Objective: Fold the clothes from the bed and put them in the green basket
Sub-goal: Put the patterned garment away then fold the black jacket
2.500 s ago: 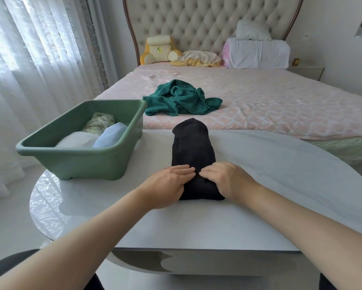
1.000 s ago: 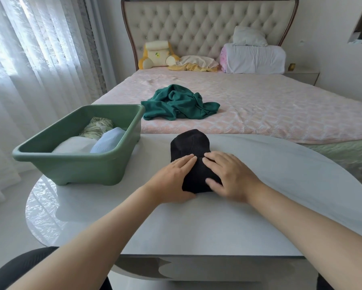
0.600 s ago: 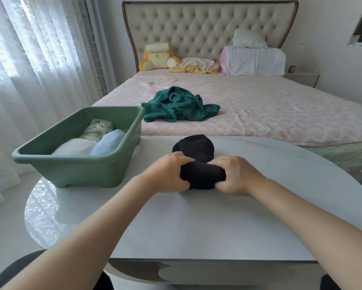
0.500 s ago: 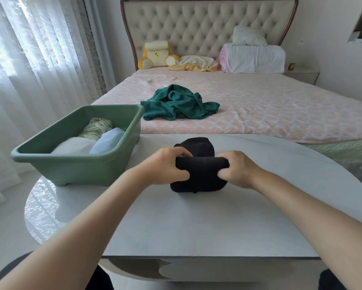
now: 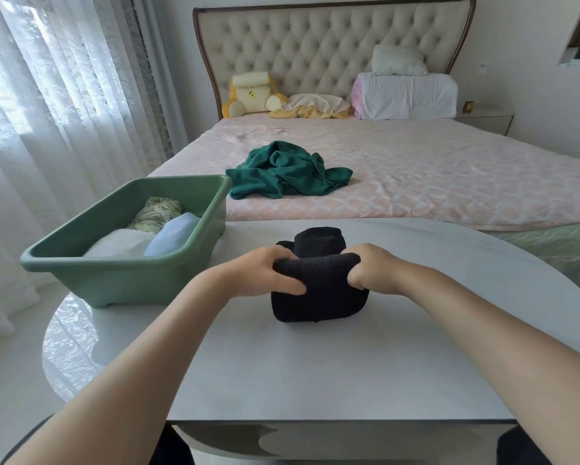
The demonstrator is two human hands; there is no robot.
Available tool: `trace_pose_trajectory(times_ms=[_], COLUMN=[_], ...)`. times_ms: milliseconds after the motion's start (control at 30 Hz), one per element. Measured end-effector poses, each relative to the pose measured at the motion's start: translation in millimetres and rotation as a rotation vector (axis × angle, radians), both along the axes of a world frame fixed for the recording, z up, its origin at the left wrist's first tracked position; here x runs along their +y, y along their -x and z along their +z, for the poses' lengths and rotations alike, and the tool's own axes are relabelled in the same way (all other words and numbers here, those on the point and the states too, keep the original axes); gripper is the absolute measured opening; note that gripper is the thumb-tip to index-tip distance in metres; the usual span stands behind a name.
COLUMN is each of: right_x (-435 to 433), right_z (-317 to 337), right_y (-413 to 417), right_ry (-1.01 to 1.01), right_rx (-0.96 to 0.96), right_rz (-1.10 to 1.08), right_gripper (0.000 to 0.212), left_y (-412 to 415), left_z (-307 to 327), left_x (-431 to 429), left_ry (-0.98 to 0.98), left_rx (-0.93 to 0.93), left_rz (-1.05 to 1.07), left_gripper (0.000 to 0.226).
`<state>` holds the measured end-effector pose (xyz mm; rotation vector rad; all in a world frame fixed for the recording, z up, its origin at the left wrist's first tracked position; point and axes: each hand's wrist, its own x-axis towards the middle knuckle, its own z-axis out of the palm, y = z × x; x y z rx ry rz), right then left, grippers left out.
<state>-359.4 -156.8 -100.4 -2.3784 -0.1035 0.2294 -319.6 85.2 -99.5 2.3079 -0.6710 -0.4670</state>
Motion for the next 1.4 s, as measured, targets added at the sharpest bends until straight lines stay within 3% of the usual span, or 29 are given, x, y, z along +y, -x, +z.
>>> trace_pose_trajectory(times_ms=[67, 133, 233, 300, 433, 533, 600, 767, 833, 900, 967, 1067, 1133, 1200, 1233, 1300, 1400], right_x=[-6, -7, -3, -1, 0, 0, -3, 4, 12, 17, 18, 19, 20, 23, 25, 27, 27], right_z=[-7, -11, -18, -20, -22, -27, -26, -13, -8, -3, -1, 2, 3, 5, 6, 5, 0], right_y=[3, 11, 22, 27, 35, 34, 28, -1, -14, -28, -43, -65, -78, -89, -93, -102, -112], right_ry=[0.144, 0.231, 0.284, 0.340, 0.457, 0.307, 0.156, -0.183, -0.335, -0.396, -0.410, -0.348, -0.284, -0.216, -0.177, -0.090, 0.078], right_rx=[-0.075, -0.175, -0.323, -0.376, -0.346, -0.334, -0.273, -0.087, 0.002, 0.023, 0.037, 0.129, 0.187, 0.222, 0.239, 0.283, 0.224], right_rz=[0.127, 0.244, 0.341, 0.386, 0.421, 0.345, 0.265, 0.075, 0.000, -0.110, -0.215, -0.273, -0.260, -0.229, -0.217, -0.208, -0.265], right_gripper=[0.027, 0.043, 0.046, 0.053, 0.083, 0.073, 0.059, 0.023, 0.022, 0.030, 0.037, 0.049, 0.055, 0.057, 0.058, 0.061, 0.060], left_y=[4, 10, 5, 0, -13, -16, -16, -13, -17, -21, -26, -30, -34, -37, -42, -60, -84], left_z=[5, 12, 9, -1, -24, -26, -27, -33, -38, -44, -53, -54, -42, -16, -5, 5, -5], left_x=[4, 3, -9, -15, -9, -3, 0, 10, 13, 16, 16, 10, 6, -3, -10, -25, -37], left_ry=[-0.072, 0.012, 0.046, -0.013, -0.264, -0.232, -0.092, 0.572, 0.745, 0.761, 0.764, 0.705, 0.577, 0.351, 0.222, -0.052, -0.248], left_rx=[-0.027, 0.020, -0.317, -0.383, -0.185, -0.113, -0.030, 0.382, 0.551, 0.617, 0.519, 0.200, -0.174, -0.605, -0.723, -0.755, -0.523], left_rz=[-0.088, -0.068, 0.021, -0.033, -0.098, -0.051, 0.018, 0.264, 0.340, 0.356, 0.365, 0.557, 0.685, 0.587, 0.482, 0.275, 0.180], left_gripper=[0.039, 0.033, 0.022, 0.024, 0.040, 0.036, 0.031, 0.048, 0.061, 0.071, 0.065, 0.058, 0.050, 0.039, 0.038, 0.041, 0.048])
